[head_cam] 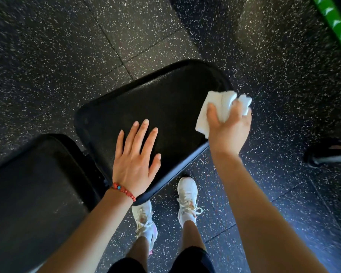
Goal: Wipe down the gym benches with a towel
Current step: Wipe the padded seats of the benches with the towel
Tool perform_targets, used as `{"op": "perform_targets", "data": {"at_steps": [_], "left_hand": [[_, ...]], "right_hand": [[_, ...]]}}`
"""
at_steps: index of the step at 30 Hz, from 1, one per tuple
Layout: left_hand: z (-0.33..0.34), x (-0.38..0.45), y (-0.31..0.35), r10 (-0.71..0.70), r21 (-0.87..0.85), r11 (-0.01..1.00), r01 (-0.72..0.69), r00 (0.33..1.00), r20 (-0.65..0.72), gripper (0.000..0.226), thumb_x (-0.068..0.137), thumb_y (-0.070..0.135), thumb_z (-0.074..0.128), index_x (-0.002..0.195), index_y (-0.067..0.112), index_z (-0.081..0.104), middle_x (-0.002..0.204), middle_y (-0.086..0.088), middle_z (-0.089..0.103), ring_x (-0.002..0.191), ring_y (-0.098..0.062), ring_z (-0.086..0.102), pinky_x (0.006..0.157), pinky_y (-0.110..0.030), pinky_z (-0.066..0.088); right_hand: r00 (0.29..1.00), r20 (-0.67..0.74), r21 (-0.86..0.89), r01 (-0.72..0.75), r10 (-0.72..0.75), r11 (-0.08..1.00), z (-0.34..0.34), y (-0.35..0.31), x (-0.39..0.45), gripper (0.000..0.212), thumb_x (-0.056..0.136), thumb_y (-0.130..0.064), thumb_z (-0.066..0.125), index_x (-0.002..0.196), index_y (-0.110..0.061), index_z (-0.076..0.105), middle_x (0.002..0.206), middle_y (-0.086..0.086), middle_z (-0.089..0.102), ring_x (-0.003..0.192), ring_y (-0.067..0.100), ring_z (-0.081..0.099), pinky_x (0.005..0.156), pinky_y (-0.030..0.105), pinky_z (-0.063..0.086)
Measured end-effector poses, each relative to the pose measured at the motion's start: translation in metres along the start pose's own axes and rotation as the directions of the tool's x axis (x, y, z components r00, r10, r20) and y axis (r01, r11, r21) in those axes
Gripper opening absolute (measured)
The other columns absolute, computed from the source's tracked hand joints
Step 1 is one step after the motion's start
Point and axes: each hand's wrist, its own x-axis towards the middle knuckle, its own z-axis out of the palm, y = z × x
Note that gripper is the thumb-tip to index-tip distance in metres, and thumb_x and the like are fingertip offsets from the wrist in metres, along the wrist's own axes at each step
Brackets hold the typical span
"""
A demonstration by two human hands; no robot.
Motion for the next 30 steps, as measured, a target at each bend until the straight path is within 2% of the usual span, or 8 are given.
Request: {"op": "perform_targets", "data": {"at_steps": [3, 10, 13, 16, 20, 22, 25, 30], "left_hand": [[0.001, 0.0, 0.0, -0.004, -0.013, 1.0, 0.004, 1.0, -0.019, 0.053, 0.088, 0.033, 0.042, 0.135, 0.01, 0.042, 0.146, -0.016, 0.038, 0.135, -0.032, 0.03, 0.111, -0.049, 0.016], [-0.001, -0.001, 0.001, -0.017, -0.03, 0.999, 0.018, 1.0, 0.022, 0.053, 0.088, 0.033, 0.042, 0.136, 0.011, 0.041, 0.147, -0.015, 0.037, 0.135, -0.031, 0.03, 0.111, -0.051, 0.018], [-0.003, 0.0, 0.001, -0.013, -0.018, 1.0, 0.014, 0.999, 0.05, 0.052, 0.088, 0.033, 0.042, 0.134, 0.01, 0.043, 0.145, -0.016, 0.039, 0.134, -0.031, 0.031, 0.11, -0.051, 0.02], [-0.012, 0.001, 0.003, -0.028, -0.038, 0.999, 0.032, 0.996, 0.088, 0.053, 0.088, 0.035, 0.041, 0.133, 0.008, 0.045, 0.144, -0.017, 0.04, 0.133, -0.031, 0.033, 0.109, -0.051, 0.024], [-0.035, -0.002, 0.002, -0.054, -0.127, 0.99, 0.066, 0.994, 0.096, 0.054, 0.088, 0.036, 0.041, 0.131, 0.004, 0.047, 0.143, -0.021, 0.039, 0.132, -0.033, 0.034, 0.105, -0.051, 0.031], [-0.05, -0.007, 0.001, -0.044, -0.148, 0.987, 0.059, 0.994, 0.1, 0.053, 0.089, 0.036, 0.04, 0.13, 0.003, 0.049, 0.142, -0.022, 0.04, 0.131, -0.034, 0.037, 0.103, -0.052, 0.034], [-0.075, -0.016, -0.001, -0.025, -0.166, 0.985, 0.042, 0.994, 0.103, 0.051, 0.09, 0.034, 0.039, 0.127, 0.002, 0.053, 0.138, -0.022, 0.045, 0.127, -0.036, 0.044, 0.099, -0.053, 0.04], [-0.124, -0.034, -0.002, -0.008, -0.165, 0.986, 0.026, 0.994, 0.109, 0.05, 0.089, 0.033, 0.039, 0.126, 0.003, 0.053, 0.134, -0.02, 0.049, 0.124, -0.036, 0.047, 0.095, -0.054, 0.044]], "right_hand": [[0.997, 0.041, -0.085, 0.075, -0.072, 0.994, 0.009, -0.019, 0.046, 0.053, 0.087, -0.042, 0.057, 0.118, 0.001, 0.051, 0.126, 0.022, 0.049, 0.107, 0.038, 0.048, 0.089, 0.041, 0.039], [0.984, 0.143, -0.129, 0.129, -0.11, 0.983, 0.01, -0.022, 0.056, 0.056, 0.087, -0.045, 0.055, 0.122, -0.002, 0.049, 0.12, 0.024, 0.05, 0.104, 0.037, 0.049, 0.088, 0.039, 0.039], [0.964, 0.185, -0.15, 0.219, -0.19, 0.964, 0.005, -0.018, 0.022, 0.056, 0.083, -0.045, 0.056, 0.113, 0.001, 0.056, 0.104, 0.029, 0.057, 0.089, 0.041, 0.054, 0.078, 0.042, 0.045], [0.945, 0.197, -0.18, 0.296, -0.26, 0.938, -0.003, -0.016, -0.015, 0.053, 0.077, -0.047, 0.052, 0.098, 0.0, 0.063, 0.088, 0.026, 0.062, 0.071, 0.039, 0.058, 0.065, 0.038, 0.048], [0.908, 0.312, -0.228, 0.359, -0.281, 0.905, -0.029, -0.017, -0.044, 0.046, 0.072, -0.046, 0.057, 0.089, -0.004, 0.065, 0.073, 0.021, 0.061, 0.061, 0.036, 0.059, 0.06, 0.037, 0.05], [0.905, 0.345, -0.192, 0.327, -0.248, 0.925, -0.046, -0.02, -0.057, 0.042, 0.069, -0.042, 0.065, 0.09, -0.006, 0.065, 0.079, 0.021, 0.062, 0.063, 0.037, 0.06, 0.059, 0.039, 0.051], [0.914, 0.391, -0.147, 0.178, -0.108, 0.973, -0.076, -0.036, -0.076, 0.047, 0.075, -0.051, 0.059, 0.102, -0.012, 0.062, 0.102, 0.016, 0.06, 0.076, 0.035, 0.06, 0.063, 0.04, 0.054], [0.973, 0.229, -0.049, -0.02, 0.03, 0.999, -0.114, -0.072, -0.104, 0.043, 0.073, -0.041, 0.073, 0.1, -0.009, 0.063, 0.085, 0.018, 0.058, 0.066, 0.036, 0.058, 0.06, 0.039, 0.049]]}}
